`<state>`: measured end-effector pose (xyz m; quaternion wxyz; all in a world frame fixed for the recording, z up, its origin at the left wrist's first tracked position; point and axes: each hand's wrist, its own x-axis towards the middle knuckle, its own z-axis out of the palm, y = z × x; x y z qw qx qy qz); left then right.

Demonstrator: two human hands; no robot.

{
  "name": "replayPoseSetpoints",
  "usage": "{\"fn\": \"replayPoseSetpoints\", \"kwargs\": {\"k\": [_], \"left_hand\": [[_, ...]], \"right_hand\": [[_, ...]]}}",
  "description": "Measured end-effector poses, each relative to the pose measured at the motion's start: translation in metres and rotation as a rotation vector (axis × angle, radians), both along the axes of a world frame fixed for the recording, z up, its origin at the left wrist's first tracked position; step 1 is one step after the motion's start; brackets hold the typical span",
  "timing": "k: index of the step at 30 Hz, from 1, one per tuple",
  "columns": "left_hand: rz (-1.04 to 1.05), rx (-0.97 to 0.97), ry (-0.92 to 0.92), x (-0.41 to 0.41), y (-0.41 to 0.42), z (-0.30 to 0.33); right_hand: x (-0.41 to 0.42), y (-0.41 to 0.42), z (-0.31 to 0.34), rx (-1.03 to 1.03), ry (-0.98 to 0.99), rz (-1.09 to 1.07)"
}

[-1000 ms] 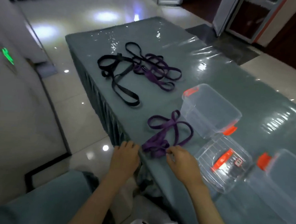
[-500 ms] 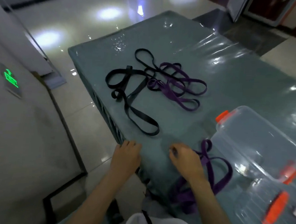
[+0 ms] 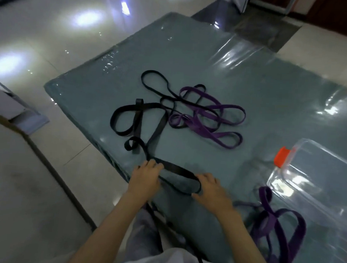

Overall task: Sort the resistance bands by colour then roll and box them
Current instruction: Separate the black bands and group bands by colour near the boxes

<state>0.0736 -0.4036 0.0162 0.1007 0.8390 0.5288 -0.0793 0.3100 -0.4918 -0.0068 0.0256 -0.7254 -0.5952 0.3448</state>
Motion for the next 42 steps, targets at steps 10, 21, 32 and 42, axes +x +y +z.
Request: {"fn": "replayPoseSetpoints", "kwargs": {"k": [10,21,32,42], "left_hand": [[-0.320,-0.141,0.195,-0.063,0.134,-0.066],[-0.298,0.053,-0.326,-0.093,0.231,-0.053],[0.015,-0.224,-0.242,-0.092,0.324,-0.050],[-0.039,-0.525,-0.100,-0.079,0.360,-0.039]], "right_hand": [[-0.072,0.049,-0.038,-0.082,-0.113,-0.347],[-0.110,0.099,-0.007,0.183,-0.076,-0.650],[-0.131,0.178,0.000,0.137,0.059,-0.572],[-0.114,0.193,-0.023,0.059,0.110,-0.595]]}}
